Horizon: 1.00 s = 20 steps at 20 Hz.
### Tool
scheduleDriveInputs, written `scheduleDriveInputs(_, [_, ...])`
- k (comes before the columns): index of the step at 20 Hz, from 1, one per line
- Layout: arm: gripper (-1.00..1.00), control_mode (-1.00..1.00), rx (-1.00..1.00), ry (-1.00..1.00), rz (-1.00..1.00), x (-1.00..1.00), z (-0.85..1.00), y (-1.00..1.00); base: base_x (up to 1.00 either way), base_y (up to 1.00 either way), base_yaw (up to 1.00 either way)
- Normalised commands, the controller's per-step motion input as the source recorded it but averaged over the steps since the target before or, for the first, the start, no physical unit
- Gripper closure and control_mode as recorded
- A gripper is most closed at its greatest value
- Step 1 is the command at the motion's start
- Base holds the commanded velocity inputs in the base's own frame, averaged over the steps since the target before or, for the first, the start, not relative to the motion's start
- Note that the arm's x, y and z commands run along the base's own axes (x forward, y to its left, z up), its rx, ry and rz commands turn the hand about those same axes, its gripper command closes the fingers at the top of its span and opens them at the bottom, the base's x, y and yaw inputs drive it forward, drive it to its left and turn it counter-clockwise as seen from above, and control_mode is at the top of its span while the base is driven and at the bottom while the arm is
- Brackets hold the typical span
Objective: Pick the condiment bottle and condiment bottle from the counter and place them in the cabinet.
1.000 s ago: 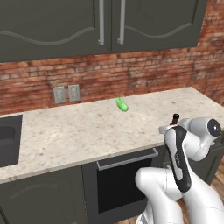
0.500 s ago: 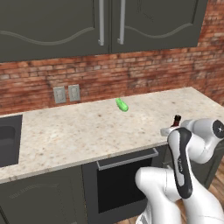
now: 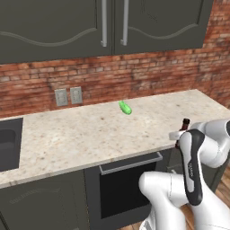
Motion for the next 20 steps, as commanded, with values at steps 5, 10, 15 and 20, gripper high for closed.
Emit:
scheduleDriveInputs(5, [1.0, 1.0, 0.0, 0.0, 0.0, 0.0, 0.0, 0.0, -0.24, 0.11, 0.0])
scheduleDriveInputs(10, [1.0, 1.0, 0.0, 0.0, 0.0, 0.0, 0.0, 0.0, -0.63, 0.41, 0.01])
scheduleDriveInputs(15, [1.0, 1.0, 0.0, 0.0, 0.0, 0.0, 0.0, 0.0, -0.84, 0.58, 0.17])
scheduleDriveInputs(20, [1.0, 1.0, 0.0, 0.0, 0.0, 0.0, 0.0, 0.0, -0.64, 0.6, 0.4])
